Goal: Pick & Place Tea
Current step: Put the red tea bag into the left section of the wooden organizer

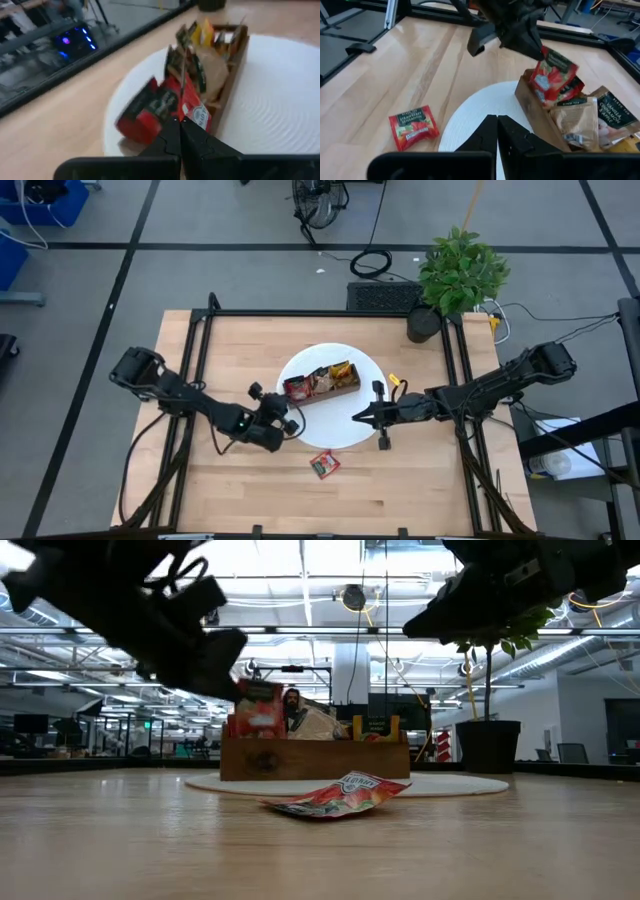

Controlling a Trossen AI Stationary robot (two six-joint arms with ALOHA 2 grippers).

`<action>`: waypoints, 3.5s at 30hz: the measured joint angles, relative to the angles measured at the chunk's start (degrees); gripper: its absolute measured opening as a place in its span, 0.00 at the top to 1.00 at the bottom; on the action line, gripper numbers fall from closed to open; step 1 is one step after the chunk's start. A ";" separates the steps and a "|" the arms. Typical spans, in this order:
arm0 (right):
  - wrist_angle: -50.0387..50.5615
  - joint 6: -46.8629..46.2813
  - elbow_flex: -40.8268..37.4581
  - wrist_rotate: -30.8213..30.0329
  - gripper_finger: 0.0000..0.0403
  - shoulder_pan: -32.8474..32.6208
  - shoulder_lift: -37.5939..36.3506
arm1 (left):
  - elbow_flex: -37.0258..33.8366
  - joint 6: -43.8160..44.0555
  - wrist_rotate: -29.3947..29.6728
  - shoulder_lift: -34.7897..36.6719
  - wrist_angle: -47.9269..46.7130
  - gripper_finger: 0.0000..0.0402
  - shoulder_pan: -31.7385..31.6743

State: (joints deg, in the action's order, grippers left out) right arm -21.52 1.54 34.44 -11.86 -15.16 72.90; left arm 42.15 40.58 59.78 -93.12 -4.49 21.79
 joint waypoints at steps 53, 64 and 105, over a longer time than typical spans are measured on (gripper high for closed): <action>0.83 -0.41 0.00 0.00 1.00 0.00 0.00 | -1.44 -9.90 -16.33 0.33 7.65 0.74 -5.62; -0.36 -0.43 -0.98 -0.04 1.00 0.00 0.00 | -1.49 -10.66 -16.30 10.35 4.95 0.48 -3.73; -1.33 0.03 -1.01 0.03 1.00 0.00 0.00 | 24.81 -23.98 -32.56 -12.67 -28.46 0.95 -12.40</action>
State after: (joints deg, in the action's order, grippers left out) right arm -22.84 1.57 33.43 -11.83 -15.16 72.90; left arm 66.96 16.60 27.22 -105.80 -32.95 9.39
